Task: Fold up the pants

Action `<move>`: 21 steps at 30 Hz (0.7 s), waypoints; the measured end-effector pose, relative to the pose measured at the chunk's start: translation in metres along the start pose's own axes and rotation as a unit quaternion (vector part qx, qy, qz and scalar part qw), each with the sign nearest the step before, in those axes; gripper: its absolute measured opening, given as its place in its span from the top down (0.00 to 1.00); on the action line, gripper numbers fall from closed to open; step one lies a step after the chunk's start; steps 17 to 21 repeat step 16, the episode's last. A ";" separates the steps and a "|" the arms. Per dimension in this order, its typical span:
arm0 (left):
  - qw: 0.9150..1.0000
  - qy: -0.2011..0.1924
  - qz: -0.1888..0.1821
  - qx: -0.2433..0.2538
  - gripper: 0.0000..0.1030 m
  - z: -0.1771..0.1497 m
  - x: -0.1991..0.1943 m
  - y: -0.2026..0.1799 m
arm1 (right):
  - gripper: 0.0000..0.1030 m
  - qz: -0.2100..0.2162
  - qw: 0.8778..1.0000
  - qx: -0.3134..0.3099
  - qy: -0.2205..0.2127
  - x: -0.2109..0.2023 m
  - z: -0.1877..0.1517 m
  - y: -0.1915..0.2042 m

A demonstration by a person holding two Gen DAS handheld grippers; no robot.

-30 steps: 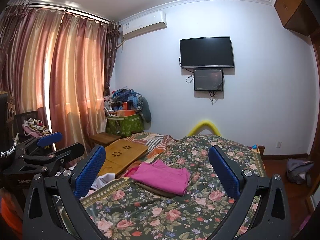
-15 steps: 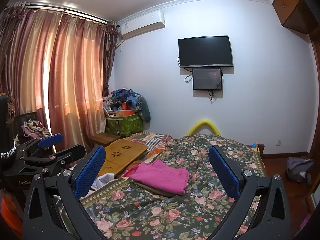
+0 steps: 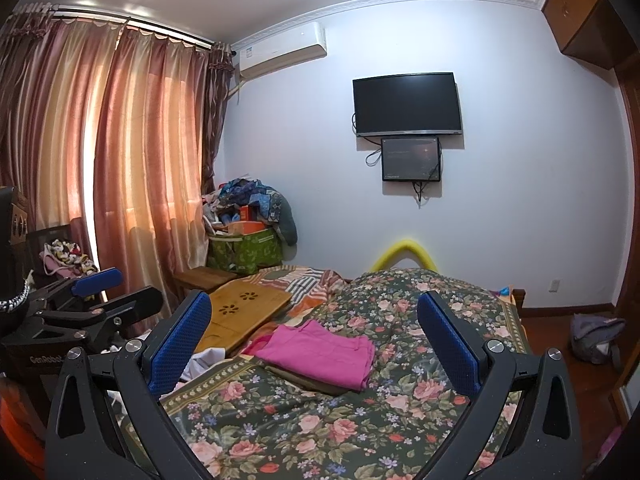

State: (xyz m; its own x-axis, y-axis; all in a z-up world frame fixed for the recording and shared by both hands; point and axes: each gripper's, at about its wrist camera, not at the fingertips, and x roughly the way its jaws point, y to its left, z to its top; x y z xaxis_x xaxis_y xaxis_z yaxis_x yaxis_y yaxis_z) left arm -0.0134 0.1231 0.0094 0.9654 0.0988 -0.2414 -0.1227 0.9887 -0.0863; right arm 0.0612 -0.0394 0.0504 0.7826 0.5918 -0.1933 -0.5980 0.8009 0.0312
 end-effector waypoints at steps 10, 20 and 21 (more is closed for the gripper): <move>1.000 0.001 0.003 -0.001 0.00 -0.002 -0.001 0.001 | 0.01 -0.006 1.000 -0.002 -0.003 0.000 -0.001 0.002; 1.000 0.000 0.004 -0.002 0.00 -0.003 -0.001 0.000 | 0.00 -0.005 1.000 0.000 -0.003 0.001 0.000 0.003; 1.000 0.000 0.004 -0.002 0.00 -0.003 -0.001 0.000 | 0.00 -0.005 1.000 0.000 -0.003 0.001 0.000 0.003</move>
